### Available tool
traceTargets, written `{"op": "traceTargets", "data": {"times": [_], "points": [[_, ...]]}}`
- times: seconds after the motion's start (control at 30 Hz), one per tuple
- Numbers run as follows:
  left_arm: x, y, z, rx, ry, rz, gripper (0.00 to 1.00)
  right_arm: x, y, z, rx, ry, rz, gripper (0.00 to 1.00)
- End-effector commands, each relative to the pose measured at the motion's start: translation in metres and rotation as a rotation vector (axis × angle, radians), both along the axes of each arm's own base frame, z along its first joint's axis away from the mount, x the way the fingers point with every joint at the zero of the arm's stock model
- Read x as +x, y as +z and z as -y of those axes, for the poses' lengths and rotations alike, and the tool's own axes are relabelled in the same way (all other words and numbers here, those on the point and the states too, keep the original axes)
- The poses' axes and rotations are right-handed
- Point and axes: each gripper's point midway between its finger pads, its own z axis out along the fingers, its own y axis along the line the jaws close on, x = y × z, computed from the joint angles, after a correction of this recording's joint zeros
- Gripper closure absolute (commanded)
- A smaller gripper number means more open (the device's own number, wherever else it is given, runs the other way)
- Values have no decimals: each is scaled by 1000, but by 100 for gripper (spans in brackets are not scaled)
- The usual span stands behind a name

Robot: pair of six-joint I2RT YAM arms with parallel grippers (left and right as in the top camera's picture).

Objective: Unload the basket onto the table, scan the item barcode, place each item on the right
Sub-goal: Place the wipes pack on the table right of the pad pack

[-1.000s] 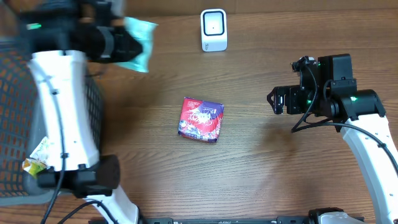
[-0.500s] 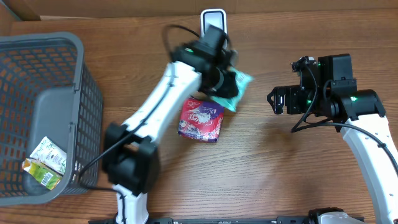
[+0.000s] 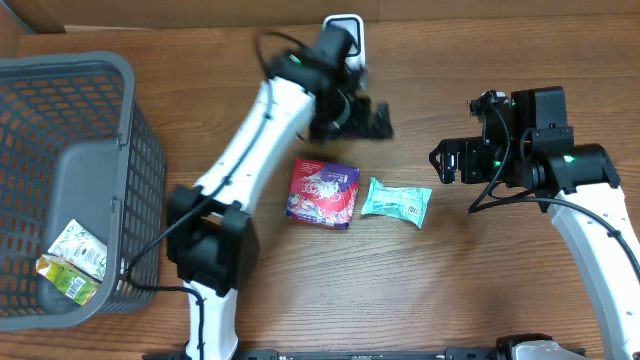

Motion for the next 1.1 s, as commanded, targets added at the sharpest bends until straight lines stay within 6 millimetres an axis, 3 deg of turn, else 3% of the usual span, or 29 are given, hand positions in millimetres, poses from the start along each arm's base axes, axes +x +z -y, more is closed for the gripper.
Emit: {"op": "traceTargets", "data": {"times": [0.0, 0.2, 0.3, 0.37, 0.6, 0.7, 0.87, 1.07], "points": [[18, 95, -32, 5, 15, 242, 0, 4, 8, -4, 7, 14, 23, 0], [12, 196, -114, 68, 167, 464, 0, 4, 8, -4, 7, 14, 23, 0], [1, 225, -159, 89, 238, 526, 0, 4, 7, -4, 7, 14, 23, 0], [-14, 230, -193, 116, 314, 503, 0, 4, 8, -4, 7, 14, 23, 0], [-68, 217, -328, 193, 760, 315, 0, 4, 7, -4, 7, 14, 23, 0], [-89, 206, -369, 213, 908, 253, 0, 4, 8, -4, 7, 14, 23, 0], [-128, 171, -415, 313, 1097, 101, 0, 4, 8, -4, 7, 14, 23, 0], [-154, 130, -439, 345, 1228, 30, 0, 4, 8, -4, 7, 14, 23, 0]]}}
